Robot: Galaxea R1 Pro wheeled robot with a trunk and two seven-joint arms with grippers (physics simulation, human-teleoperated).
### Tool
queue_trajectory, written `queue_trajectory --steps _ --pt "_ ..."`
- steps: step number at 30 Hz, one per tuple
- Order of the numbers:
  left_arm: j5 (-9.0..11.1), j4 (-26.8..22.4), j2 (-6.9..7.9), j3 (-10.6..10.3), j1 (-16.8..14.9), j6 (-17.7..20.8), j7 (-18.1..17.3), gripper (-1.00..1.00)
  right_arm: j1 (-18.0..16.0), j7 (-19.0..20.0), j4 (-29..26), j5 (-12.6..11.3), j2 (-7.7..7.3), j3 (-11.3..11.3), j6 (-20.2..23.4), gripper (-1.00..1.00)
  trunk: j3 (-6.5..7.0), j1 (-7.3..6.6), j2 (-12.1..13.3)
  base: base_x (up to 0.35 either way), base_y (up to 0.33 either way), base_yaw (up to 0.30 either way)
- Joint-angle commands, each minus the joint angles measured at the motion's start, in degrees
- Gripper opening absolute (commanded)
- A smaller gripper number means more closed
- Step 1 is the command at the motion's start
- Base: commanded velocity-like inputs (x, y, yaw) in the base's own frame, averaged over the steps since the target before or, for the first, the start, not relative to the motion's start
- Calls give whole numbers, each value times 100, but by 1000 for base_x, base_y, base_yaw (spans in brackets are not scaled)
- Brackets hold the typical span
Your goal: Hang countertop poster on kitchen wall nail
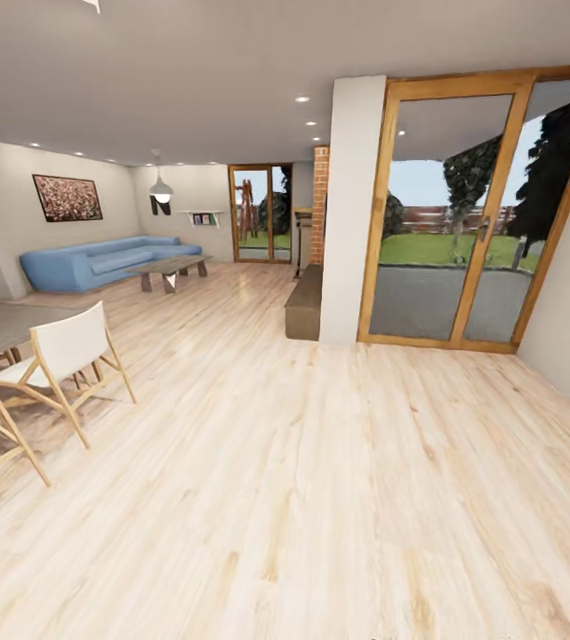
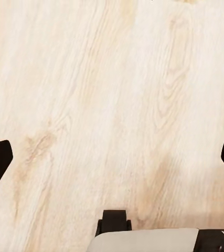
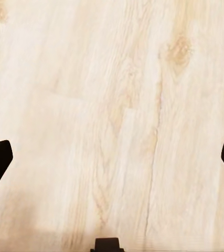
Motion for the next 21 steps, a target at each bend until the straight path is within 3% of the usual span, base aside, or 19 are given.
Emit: queue_trajectory --steps 1,9,13,18,21 --pt "-5 -10 -1 6 3 0 0 100 -3 -7 6 3 0 -2 -20 100 -5 0 -3 0 0 -300" --pt "-7 -10 -1 6 3 0 0 100 -4 -7 6 -3 -42 -9 -21 100 -5 0 -3 0 0 -296" --pt "-7 -10 -1 6 3 0 0 100 -2 -4 6 -5 -61 -11 -21 100 -5 0 -3 29 11 -91" --pt "-7 -10 -1 5 3 0 0 100 -2 -4 6 -6 -65 -5 -21 100 -5 0 -3 213 112 -61" --pt "-8 -10 -1 6 3 3 0 100 -2 -4 6 -6 -68 -10 -21 100 -5 0 -3 279 63 -275"
